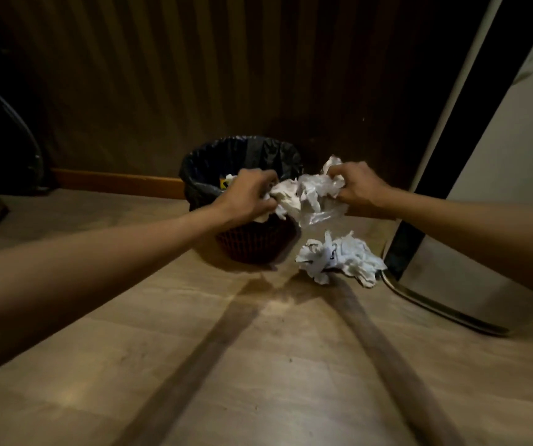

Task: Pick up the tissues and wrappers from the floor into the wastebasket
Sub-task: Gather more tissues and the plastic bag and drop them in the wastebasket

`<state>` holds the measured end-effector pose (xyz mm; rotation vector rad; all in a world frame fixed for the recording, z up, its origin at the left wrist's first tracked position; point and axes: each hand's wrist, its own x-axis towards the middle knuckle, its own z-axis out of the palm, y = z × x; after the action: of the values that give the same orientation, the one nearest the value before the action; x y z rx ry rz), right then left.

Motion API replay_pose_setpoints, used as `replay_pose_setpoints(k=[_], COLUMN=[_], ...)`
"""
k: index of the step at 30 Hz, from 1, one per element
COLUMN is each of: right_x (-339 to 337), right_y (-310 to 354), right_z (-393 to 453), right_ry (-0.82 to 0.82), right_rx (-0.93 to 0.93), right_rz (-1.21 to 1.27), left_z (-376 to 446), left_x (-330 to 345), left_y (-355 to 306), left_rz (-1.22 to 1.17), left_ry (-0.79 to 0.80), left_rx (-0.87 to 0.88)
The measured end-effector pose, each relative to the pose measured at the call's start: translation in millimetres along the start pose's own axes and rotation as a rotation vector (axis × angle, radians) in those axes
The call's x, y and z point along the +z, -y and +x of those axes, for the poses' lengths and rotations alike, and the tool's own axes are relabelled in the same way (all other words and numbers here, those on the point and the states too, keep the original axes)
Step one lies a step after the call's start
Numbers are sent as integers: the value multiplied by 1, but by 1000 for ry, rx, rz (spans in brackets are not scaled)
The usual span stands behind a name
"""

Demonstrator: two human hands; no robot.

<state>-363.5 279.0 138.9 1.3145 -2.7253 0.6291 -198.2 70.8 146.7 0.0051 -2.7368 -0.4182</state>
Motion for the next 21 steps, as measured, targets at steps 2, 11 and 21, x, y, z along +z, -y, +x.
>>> replay_pose_setpoints(k=[2,11,21], right_x=[-10,-23,-16], right_y=[7,59,99], right_z=[10,61,110], right_ry=[-64,-237,-291], right_rx=[46,151,242], right_rz=[18,172,310], left_z=[13,35,23], left_x=[-17,-43,-59], left_y=[14,78,107], left_rz=[15,44,-256], left_ry=[-69,-195,-171], left_rx=[-56,-353,-368])
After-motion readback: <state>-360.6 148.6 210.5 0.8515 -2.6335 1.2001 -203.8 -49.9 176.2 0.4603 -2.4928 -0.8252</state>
